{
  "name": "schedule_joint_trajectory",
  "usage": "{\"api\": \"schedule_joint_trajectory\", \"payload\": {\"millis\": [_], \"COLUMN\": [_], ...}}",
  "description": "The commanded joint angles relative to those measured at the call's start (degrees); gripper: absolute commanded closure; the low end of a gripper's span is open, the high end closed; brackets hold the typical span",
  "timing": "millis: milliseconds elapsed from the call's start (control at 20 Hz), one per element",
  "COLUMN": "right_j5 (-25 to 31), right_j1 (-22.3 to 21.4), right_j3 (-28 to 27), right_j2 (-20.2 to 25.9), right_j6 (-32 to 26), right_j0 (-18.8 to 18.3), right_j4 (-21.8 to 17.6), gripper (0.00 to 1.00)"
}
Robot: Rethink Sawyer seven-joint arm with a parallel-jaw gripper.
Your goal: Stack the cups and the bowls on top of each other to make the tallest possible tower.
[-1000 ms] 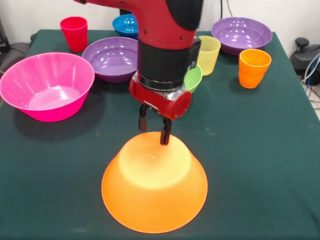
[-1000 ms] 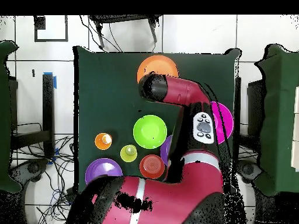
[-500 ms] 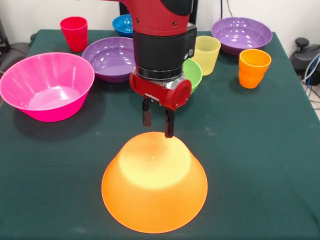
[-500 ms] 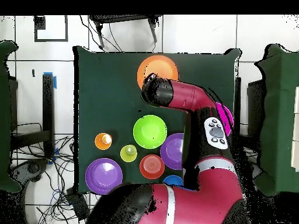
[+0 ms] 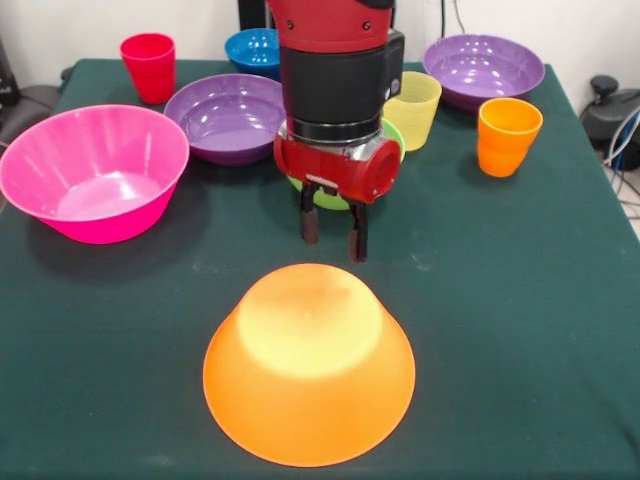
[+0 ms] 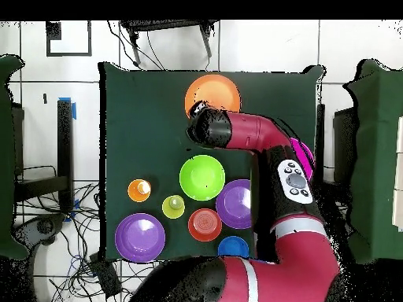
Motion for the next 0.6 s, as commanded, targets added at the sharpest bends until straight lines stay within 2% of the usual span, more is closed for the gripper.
{"api": "schedule_joint_trajectory", "payload": {"millis": [50,350,600], "right_j5": [3.9,9.0,6.6], "right_j1": [-4.3,-7.9,-9.0], "right_j3": [7.4,11.7,14.2], "right_j2": [5.6,5.9,5.0], "right_j6": [-13.8,-13.1,-10.8], "right_j0": [-2.5,-4.0,-3.4], "right_j4": [-6.7,-6.6,-8.7], "gripper": [0.0,0.0,0.0]}}
